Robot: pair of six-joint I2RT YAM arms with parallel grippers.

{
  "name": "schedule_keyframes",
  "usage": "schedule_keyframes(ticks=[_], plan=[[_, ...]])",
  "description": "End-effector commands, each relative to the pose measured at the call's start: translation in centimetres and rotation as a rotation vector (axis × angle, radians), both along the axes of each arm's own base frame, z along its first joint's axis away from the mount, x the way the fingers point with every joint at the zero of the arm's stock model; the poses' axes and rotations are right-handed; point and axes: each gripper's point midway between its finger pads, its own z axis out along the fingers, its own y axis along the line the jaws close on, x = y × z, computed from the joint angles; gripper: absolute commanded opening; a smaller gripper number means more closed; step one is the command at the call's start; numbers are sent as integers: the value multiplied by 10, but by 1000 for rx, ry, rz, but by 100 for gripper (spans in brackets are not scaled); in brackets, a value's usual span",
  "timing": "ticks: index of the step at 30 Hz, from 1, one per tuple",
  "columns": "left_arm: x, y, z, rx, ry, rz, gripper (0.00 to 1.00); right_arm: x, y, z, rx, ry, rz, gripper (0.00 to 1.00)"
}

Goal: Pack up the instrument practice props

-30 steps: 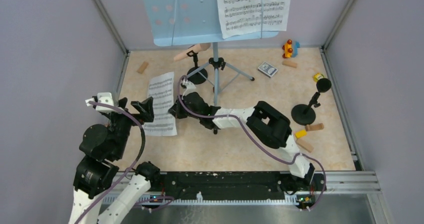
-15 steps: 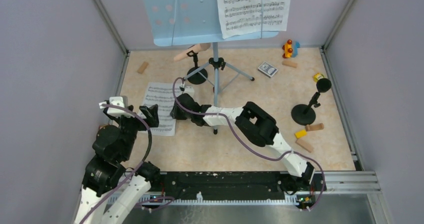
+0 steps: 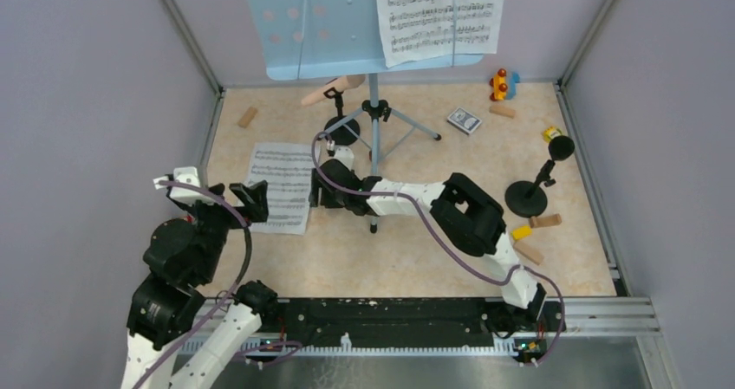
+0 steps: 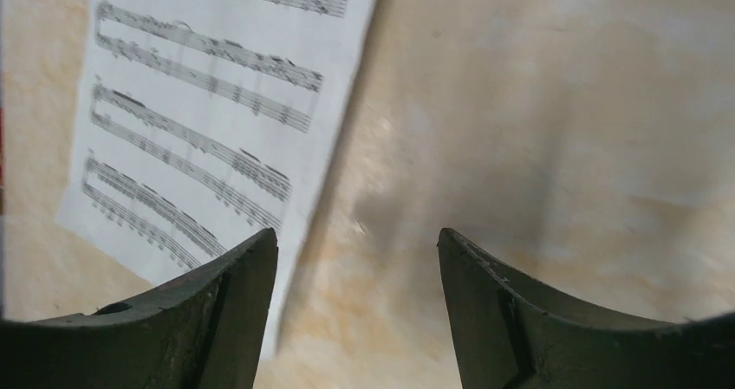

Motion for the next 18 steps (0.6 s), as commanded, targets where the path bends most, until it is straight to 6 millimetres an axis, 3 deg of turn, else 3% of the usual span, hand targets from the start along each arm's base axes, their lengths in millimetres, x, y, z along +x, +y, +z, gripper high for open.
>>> schedule_keyframes(ticks=[1, 3, 6, 10, 13, 18], plan=[[-15, 0, 43, -78, -56, -24, 99, -15, -38, 49, -70, -92, 33, 68], [-20, -5, 55, -87, -59, -58, 99, -35, -39, 63, -67, -142, 146, 68], [-24, -18, 71, -77, -60, -144, 99, -83, -36, 84, -59, -220, 413, 67], [-26, -39, 94, -56, -83, -266, 99, -125, -68, 95, -264, -357, 597, 66], [-27, -54, 119, -58, -134, -351, 99, -143, -91, 121, -360, -445, 672, 66], [-10, -80, 153, -57, -162, -445, 99, -149, -130, 195, -305, -556, 634, 71]])
